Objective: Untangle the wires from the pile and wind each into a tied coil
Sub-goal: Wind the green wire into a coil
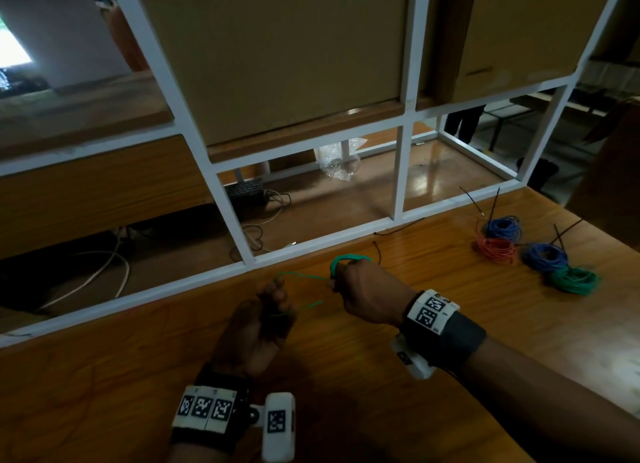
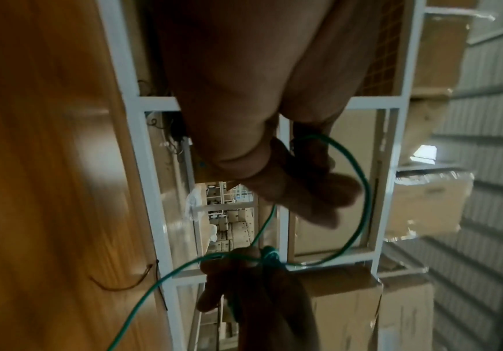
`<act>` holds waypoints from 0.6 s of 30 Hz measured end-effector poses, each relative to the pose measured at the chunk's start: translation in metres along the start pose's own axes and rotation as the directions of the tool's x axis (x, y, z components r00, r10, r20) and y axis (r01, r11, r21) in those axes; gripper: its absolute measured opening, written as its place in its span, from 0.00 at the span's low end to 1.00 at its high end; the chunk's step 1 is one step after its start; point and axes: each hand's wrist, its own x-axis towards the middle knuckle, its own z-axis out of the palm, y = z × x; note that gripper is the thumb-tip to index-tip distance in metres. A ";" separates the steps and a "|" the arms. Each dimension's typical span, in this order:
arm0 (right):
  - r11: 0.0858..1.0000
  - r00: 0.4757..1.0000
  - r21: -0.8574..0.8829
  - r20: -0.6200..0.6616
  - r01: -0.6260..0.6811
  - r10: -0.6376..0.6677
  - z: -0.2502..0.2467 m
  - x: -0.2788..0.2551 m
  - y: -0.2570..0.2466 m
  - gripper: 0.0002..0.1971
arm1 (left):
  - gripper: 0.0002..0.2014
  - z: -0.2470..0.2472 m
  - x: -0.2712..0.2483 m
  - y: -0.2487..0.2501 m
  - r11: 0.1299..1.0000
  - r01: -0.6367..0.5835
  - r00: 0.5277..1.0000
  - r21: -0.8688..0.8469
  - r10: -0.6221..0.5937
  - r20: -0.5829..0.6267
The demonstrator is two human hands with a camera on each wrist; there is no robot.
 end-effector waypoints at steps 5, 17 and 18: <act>0.967 0.991 0.220 0.056 -0.132 0.122 -0.011 -0.005 0.010 0.16 | 0.22 -0.008 -0.004 0.023 0.947 0.089 0.996 0.308 -0.080 -0.042; 0.202 0.679 0.834 0.538 -0.513 -0.500 -0.010 -0.027 -0.029 0.19 | 0.06 0.044 0.036 0.051 0.129 -0.260 0.849 0.957 0.503 0.163; 0.049 0.693 0.858 0.444 -0.511 -0.568 -0.012 -0.026 -0.033 0.16 | 0.06 0.041 0.041 0.047 0.182 -0.252 0.846 0.950 0.519 0.125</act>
